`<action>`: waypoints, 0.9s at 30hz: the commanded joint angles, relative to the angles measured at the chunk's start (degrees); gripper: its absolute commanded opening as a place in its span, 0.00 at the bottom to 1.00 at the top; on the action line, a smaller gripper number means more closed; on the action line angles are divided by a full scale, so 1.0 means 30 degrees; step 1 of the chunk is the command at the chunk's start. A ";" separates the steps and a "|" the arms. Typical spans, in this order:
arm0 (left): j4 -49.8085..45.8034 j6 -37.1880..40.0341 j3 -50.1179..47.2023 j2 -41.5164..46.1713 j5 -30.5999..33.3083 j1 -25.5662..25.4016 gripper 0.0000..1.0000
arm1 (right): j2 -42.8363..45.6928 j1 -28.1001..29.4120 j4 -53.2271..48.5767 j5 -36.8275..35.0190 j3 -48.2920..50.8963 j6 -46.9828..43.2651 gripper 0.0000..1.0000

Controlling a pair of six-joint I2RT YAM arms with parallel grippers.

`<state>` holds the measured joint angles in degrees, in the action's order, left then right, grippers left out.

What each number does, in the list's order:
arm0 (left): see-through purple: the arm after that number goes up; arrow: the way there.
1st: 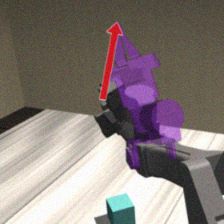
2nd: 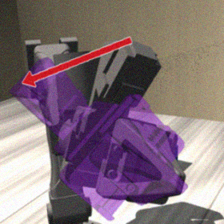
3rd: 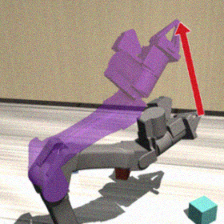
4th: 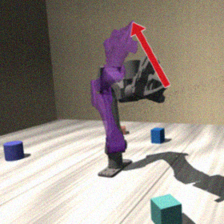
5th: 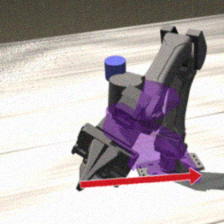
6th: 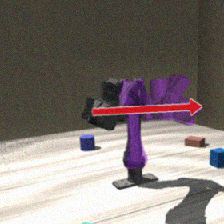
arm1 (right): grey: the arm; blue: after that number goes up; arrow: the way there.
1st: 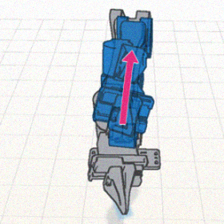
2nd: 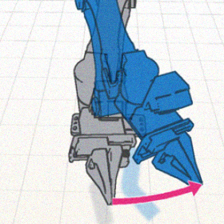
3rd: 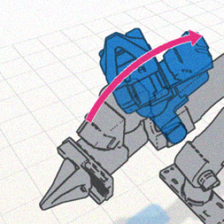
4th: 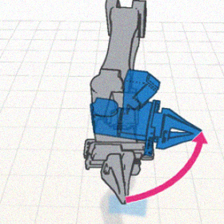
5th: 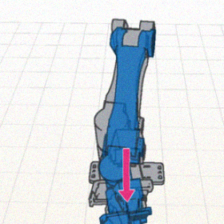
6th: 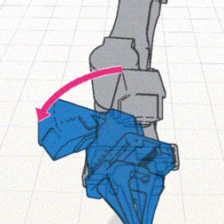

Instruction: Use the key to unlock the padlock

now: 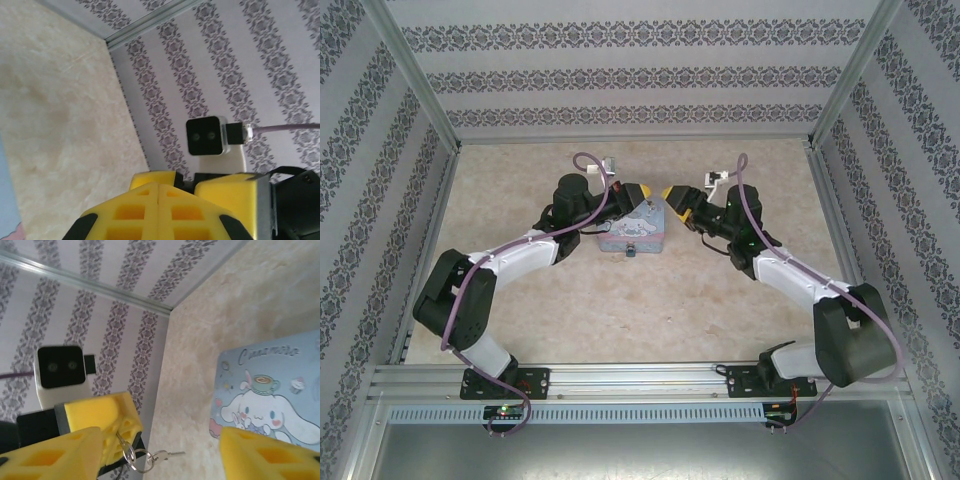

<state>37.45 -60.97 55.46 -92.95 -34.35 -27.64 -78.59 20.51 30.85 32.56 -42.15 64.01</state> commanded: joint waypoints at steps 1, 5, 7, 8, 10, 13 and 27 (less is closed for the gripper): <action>0.2457 -0.1416 -0.0092 -0.0319 -0.0357 0.0175 0.00 | -0.0444 0.0499 0.2218 0.0599 -0.0627 0.0284 0.53; 0.2320 -0.1474 0.0056 -0.0322 -0.0416 0.0185 0.00 | -0.0795 0.0815 0.2868 0.0679 -0.0713 0.0401 0.45; 0.2424 -0.1608 0.0050 -0.0309 -0.0358 0.0176 0.00 | -0.0885 0.0866 0.2969 0.0605 -0.0687 0.0416 0.42; 0.2494 -0.1712 0.0007 -0.0331 -0.0328 0.0188 0.00 | -0.0958 0.0882 0.3042 0.0573 -0.0671 0.0424 0.41; 0.2655 -0.1869 -0.0019 -0.0393 -0.0299 0.0175 0.00 | -0.1140 0.0897 0.3321 0.0600 -0.0573 0.0572 0.40; 0.2809 -0.2039 -0.0045 -0.0484 -0.0271 0.0167 0.00 | -0.1379 0.0926 0.3758 0.0631 -0.0482 0.0755 0.38; 0.2897 -0.2265 -0.0118 -0.0761 -0.0181 0.0176 0.00 | -0.1751 0.1212 0.4393 0.0925 -0.0613 0.0927 0.33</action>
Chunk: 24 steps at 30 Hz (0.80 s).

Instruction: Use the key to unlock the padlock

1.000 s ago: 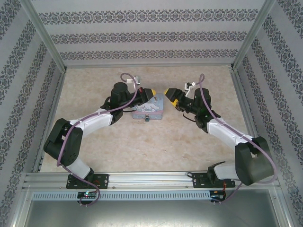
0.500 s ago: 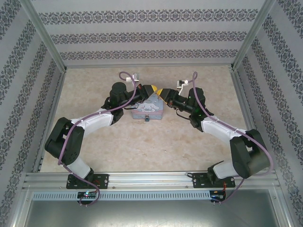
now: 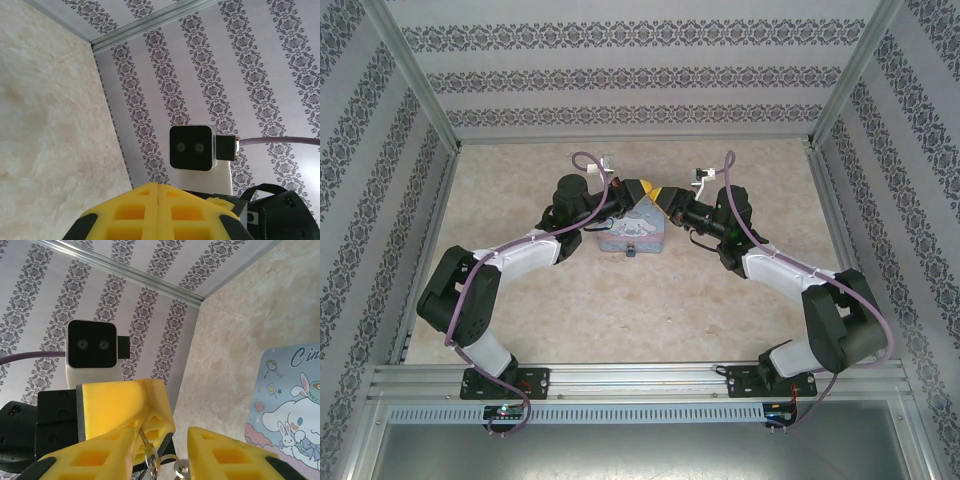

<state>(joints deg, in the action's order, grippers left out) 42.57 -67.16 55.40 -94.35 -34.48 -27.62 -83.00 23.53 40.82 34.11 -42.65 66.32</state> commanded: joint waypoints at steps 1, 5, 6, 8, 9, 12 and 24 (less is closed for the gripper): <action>0.1192 -0.0230 -0.0093 -0.0302 -0.0138 0.0147 0.00 | -0.0337 0.0193 0.1130 0.0408 -0.0459 0.0190 0.32; 0.1128 -0.0196 -0.0109 -0.0282 -0.0139 0.0158 0.00 | -0.0531 0.0215 0.1364 0.0488 -0.0429 0.0333 0.28; 0.1114 -0.0199 -0.0122 -0.0279 -0.0145 0.0161 0.00 | -0.0560 0.0216 0.1419 0.0491 -0.0431 0.0348 0.27; 0.1119 -0.0175 -0.0131 -0.0267 -0.0138 0.0167 0.00 | -0.0573 0.0217 0.1453 0.0496 -0.0376 0.0355 0.25; 0.1133 -0.0161 -0.0166 -0.0251 -0.0138 0.0141 0.00 | -0.0558 0.0199 0.1467 0.0469 -0.0371 0.0340 0.23; 0.1105 -0.0162 -0.0211 -0.0262 -0.0080 0.0133 0.00 | -0.0576 0.0196 0.1481 0.0517 -0.0343 0.0335 0.17; 0.1130 -0.0261 -0.0213 -0.0280 0.0302 0.0152 0.00 | -0.0574 0.0155 0.1825 0.0787 0.0155 0.0448 0.31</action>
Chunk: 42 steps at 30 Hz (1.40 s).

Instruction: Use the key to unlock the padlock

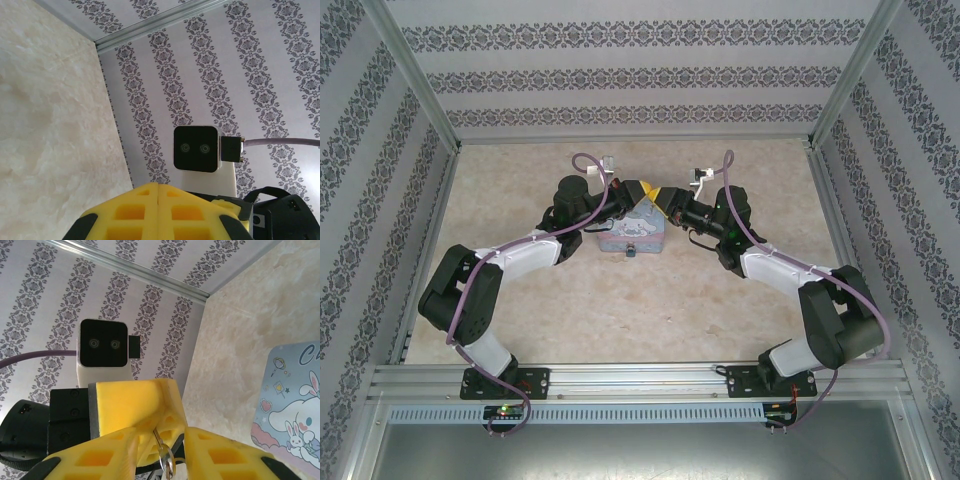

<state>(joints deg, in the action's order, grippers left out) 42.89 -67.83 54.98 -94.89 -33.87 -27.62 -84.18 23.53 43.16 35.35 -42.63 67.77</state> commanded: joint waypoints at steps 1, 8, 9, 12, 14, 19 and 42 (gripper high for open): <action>0.0966 -0.0025 -0.0038 -0.0102 0.0112 0.0158 0.00 | -0.0210 0.0162 0.1125 0.0401 0.0192 0.0017 0.30; 0.0995 -0.0057 -0.0019 -0.0131 0.0123 0.0156 0.00 | -0.0490 0.0185 0.1616 0.0491 0.0104 0.0292 0.27; 0.0995 -0.0036 -0.0058 -0.0145 0.0134 0.0130 0.00 | -0.0540 0.0199 0.1718 0.0516 0.0100 0.0348 0.26; 0.0969 -0.0057 -0.0087 -0.0098 0.0168 0.0154 0.00 | -0.0716 0.0243 0.1976 0.0542 0.0119 0.0515 0.25; 0.0964 -0.0024 -0.0106 -0.0105 0.0186 0.0152 0.00 | -0.0762 0.0272 0.2048 0.0535 0.0150 0.0526 0.24; 0.0965 -0.0034 -0.0162 -0.0047 0.0241 0.0135 0.00 | -0.0717 0.0317 0.2079 0.0477 0.0367 0.0509 0.21; 0.1037 -0.0068 -0.0558 0.0098 0.0473 0.0141 0.00 | -0.0529 -0.0077 0.2341 0.0294 0.0860 0.0672 0.00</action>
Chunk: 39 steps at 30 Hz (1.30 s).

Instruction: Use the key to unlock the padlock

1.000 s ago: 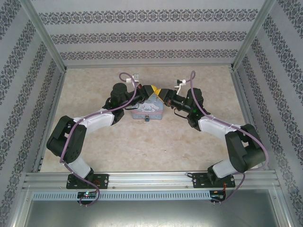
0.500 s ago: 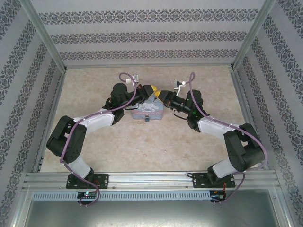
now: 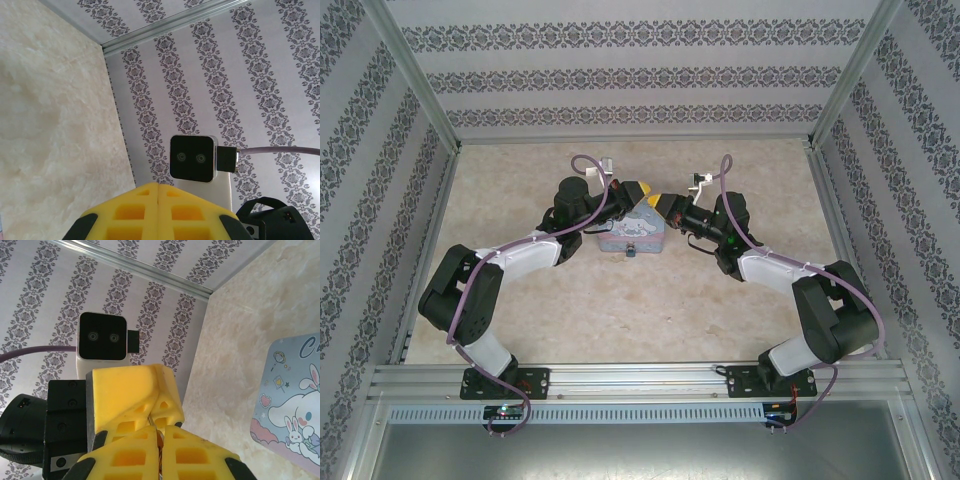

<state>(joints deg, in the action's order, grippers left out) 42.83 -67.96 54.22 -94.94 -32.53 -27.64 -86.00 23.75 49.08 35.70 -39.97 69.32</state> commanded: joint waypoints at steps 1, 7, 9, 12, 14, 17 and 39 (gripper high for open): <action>0.1125 -0.0092 -0.0414 0.0140 0.0063 0.0156 0.00 | 0.0055 -0.0152 0.0368 0.0089 -0.0066 0.0185 0.00; 0.1438 -0.0263 -0.1072 0.0546 0.0512 0.0119 0.00 | -0.0053 -0.0156 0.0470 -0.0282 -0.0155 0.0391 0.00; 0.1381 -0.0234 -0.1067 0.0590 0.0586 0.0122 0.00 | -0.0152 -0.0153 0.0511 -0.0459 -0.0126 0.0476 0.00; 0.1396 -0.0252 -0.1045 0.0587 0.0627 0.0105 0.00 | -0.0166 -0.0130 0.0595 -0.0774 -0.0018 0.0564 0.00; 0.1470 -0.0306 -0.1141 0.0649 0.0765 0.0127 0.00 | -0.0078 -0.0152 0.0574 -0.1222 0.0176 0.0621 0.00; 0.1199 -0.0264 -0.1117 0.0706 0.0891 0.0112 0.00 | -0.0052 -0.0130 0.0574 -0.1434 0.0229 0.0622 0.00; -1.8120 0.9817 0.0380 0.5825 0.6248 0.0236 1.00 | 0.1302 -0.1675 -0.5998 0.0039 0.0214 -0.3531 0.00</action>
<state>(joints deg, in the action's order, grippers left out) 3.95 -48.45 54.78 -78.72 -18.17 -26.87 -83.40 19.25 38.72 34.28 -36.34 64.75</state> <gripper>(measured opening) 0.996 0.068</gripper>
